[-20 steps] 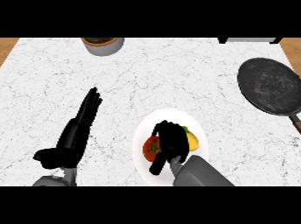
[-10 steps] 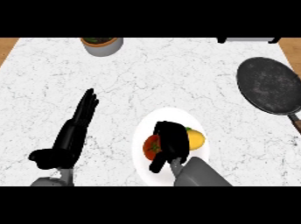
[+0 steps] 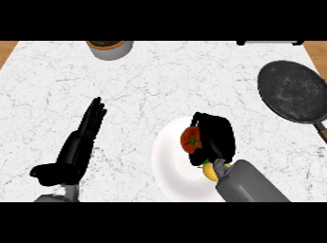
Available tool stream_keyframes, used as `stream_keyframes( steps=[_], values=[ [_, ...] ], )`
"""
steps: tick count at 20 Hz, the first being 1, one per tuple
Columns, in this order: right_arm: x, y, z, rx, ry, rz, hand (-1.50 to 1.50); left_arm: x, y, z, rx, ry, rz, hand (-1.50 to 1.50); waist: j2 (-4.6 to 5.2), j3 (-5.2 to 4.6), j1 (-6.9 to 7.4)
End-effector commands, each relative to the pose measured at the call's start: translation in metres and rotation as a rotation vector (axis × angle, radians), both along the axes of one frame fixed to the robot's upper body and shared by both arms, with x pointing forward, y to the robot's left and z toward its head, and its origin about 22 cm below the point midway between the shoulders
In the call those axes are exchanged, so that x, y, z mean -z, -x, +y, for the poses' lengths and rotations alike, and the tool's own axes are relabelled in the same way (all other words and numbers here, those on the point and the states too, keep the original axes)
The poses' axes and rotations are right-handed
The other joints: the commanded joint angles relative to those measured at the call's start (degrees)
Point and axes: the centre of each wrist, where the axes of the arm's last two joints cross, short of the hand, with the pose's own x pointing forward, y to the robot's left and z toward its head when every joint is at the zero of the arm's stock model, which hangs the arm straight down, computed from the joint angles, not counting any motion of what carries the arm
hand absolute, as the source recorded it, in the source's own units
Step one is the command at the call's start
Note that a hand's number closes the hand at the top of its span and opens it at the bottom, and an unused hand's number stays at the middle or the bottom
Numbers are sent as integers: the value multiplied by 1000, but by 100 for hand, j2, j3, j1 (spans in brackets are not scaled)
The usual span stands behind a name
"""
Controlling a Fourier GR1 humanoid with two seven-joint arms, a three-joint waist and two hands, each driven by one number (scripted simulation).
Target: Pick the tomato from the plate and place it in the pan
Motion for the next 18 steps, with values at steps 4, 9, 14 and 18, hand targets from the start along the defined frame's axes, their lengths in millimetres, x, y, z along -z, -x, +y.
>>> stream_keyframes(
  steps=[4, 9, 14, 18],
  values=[
    [-59, -8, -28, 42, 7, -289, 150, 5, 14, 7, 4, -14, 9, 0, -19, -1, -32],
    [-83, -21, -42, 138, -109, -358, 150, 9, 5, -3, 5, 0, 19, 0, 9, 1, 9],
    [-78, -16, -92, 269, -240, -392, 150, -7, 6, 13, 9, 11, -3, 0, 8, 3, 1],
    [-76, -47, -129, 339, -297, -430, 150, -11, -10, -13, 4, 0, -9, 0, 32, 6, 20]
  ],
)
